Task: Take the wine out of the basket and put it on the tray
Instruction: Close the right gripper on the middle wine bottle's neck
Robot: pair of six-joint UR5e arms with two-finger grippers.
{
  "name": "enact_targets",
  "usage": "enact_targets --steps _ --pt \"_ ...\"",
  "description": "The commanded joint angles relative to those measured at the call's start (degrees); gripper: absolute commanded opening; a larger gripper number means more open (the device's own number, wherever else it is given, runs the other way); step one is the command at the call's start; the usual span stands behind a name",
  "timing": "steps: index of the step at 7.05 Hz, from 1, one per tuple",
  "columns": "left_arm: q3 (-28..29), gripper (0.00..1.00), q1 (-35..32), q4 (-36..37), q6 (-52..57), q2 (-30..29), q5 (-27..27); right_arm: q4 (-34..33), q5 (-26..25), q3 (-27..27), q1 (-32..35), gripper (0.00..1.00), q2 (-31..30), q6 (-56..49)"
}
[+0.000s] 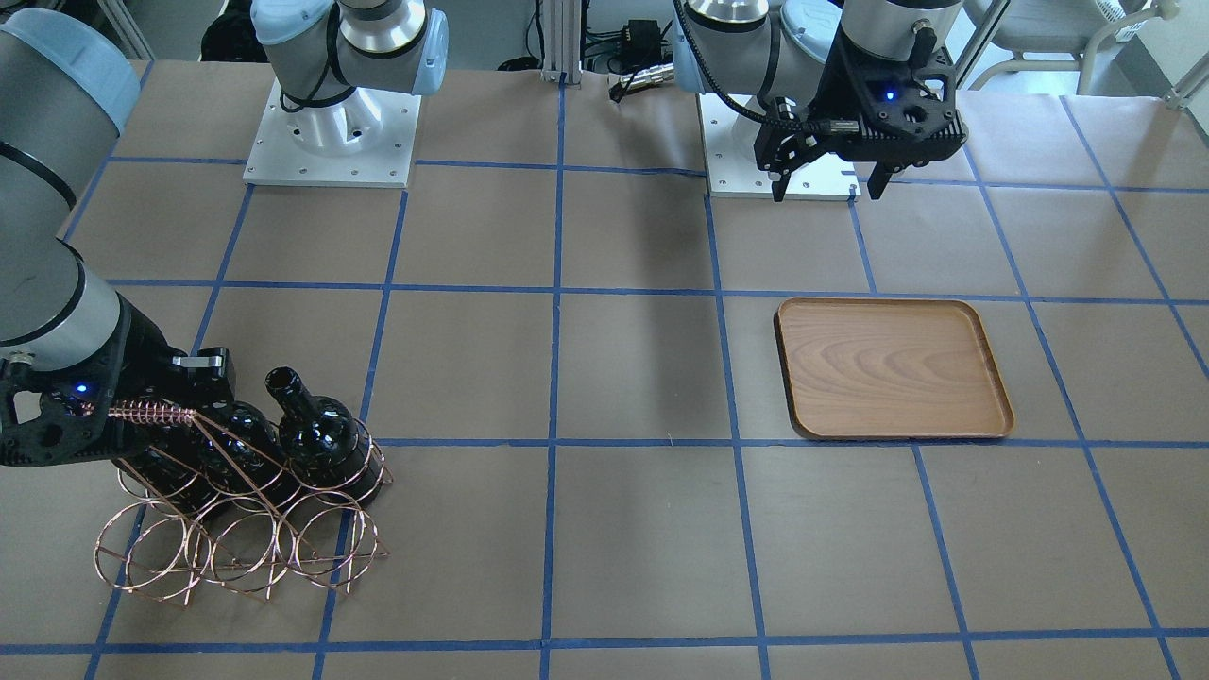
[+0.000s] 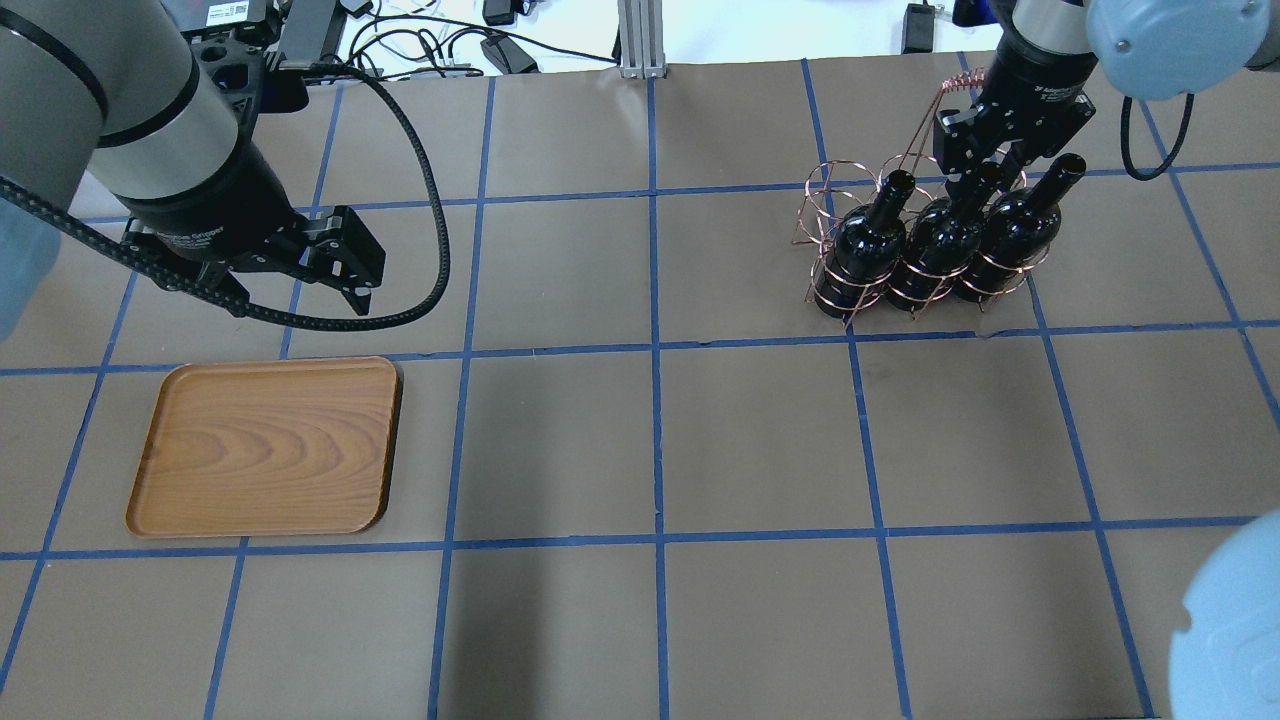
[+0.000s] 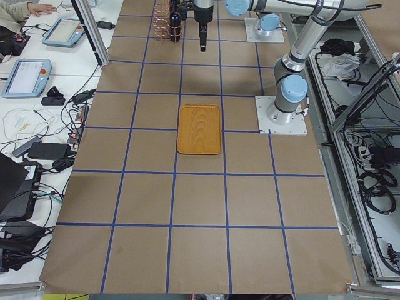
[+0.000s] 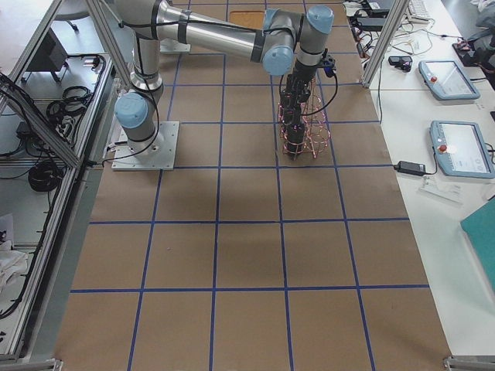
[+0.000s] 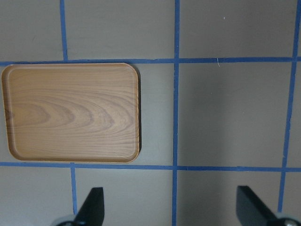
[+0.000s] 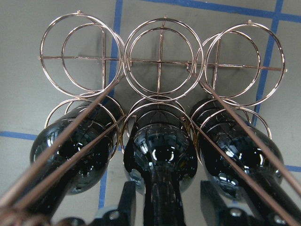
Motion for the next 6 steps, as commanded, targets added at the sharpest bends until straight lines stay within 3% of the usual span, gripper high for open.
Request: enact_targets --steps 1,3,6 --pt "0.0 1.00 -0.1 0.1 0.0 0.0 0.0 -0.1 1.1 0.0 0.0 0.51 0.0 1.0" --pt "0.0 1.00 -0.1 0.3 0.0 0.0 -0.2 0.0 0.4 0.0 0.0 0.42 0.0 1.0" --pt "0.1 1.00 0.0 0.6 0.0 0.0 -0.1 0.6 0.4 0.1 0.0 0.41 0.0 1.0"
